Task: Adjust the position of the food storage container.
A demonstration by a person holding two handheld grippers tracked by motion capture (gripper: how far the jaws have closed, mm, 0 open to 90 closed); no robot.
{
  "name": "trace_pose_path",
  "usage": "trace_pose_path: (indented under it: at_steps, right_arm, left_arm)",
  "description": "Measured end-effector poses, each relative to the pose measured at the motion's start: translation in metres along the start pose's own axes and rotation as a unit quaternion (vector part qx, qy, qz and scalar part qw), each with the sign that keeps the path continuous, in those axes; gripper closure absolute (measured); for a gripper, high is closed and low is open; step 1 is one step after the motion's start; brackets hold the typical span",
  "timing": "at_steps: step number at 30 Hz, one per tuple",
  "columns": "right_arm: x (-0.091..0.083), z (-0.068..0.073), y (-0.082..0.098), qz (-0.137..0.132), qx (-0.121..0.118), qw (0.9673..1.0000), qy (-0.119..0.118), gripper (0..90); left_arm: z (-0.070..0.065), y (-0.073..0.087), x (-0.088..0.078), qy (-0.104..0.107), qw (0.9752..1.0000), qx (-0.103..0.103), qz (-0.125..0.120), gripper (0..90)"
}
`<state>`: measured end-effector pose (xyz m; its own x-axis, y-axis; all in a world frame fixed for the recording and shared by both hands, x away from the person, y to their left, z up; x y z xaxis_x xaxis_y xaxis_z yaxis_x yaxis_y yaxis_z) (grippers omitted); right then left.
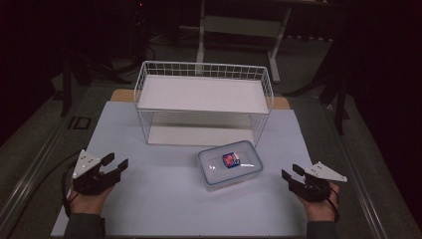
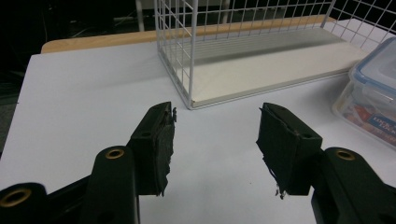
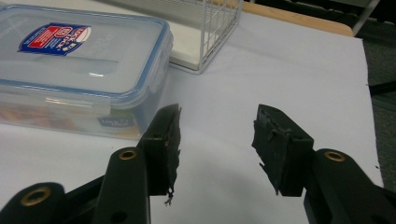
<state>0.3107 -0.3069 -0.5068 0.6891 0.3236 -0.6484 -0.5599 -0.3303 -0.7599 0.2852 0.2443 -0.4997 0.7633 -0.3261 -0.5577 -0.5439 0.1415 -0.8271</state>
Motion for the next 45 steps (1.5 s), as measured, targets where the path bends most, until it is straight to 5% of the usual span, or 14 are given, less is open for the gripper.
trace_pose_path:
  at_steps: [15, 26, 30, 38, 45]
  right_arm:
    - [0.01, -0.005, -0.006, -0.005, 0.012, 0.9999, -0.005, 58.0]
    - [0.018, -0.001, -0.02, 0.001, 0.003, 0.9994, -0.036, 88.0]
    - [0.03, 0.003, -0.026, 0.002, 0.021, 0.9982, -0.057, 89.2]
    - [0.061, 0.018, -0.029, 0.04, 0.006, 0.9971, -0.064, 89.7]
    - [0.076, 0.02, -0.03, 0.039, 0.024, 0.9951, -0.088, 89.7]
  left_arm:
    - [0.004, 0.003, 0.004, -0.009, 0.9999, -0.009, 0.004, 45.2]
    - [0.006, 0.004, 0.004, -0.01, 0.9998, -0.015, 0.005, 45.1]
    - [0.006, 0.004, 0.003, -0.011, 0.9998, -0.017, 0.003, 45.1]
    - [0.006, 0.004, 0.003, -0.008, 0.9998, -0.016, 0.001, 45.2]
    - [0.007, 0.004, 0.003, -0.009, 0.9998, -0.019, 0.001, 45.1]
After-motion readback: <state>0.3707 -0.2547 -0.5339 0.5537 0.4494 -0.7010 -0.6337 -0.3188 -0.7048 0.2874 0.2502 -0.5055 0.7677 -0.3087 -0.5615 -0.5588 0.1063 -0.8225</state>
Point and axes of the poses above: each handheld gripper's, and its own axes: x roughly forward along the jaws, y roughly out of its underside, z roughly to its left, the point moved 6 cm from there along x, roughly forward along the jaws, and after that the axes turned 8 degrees about z, right-handed, at the moved point
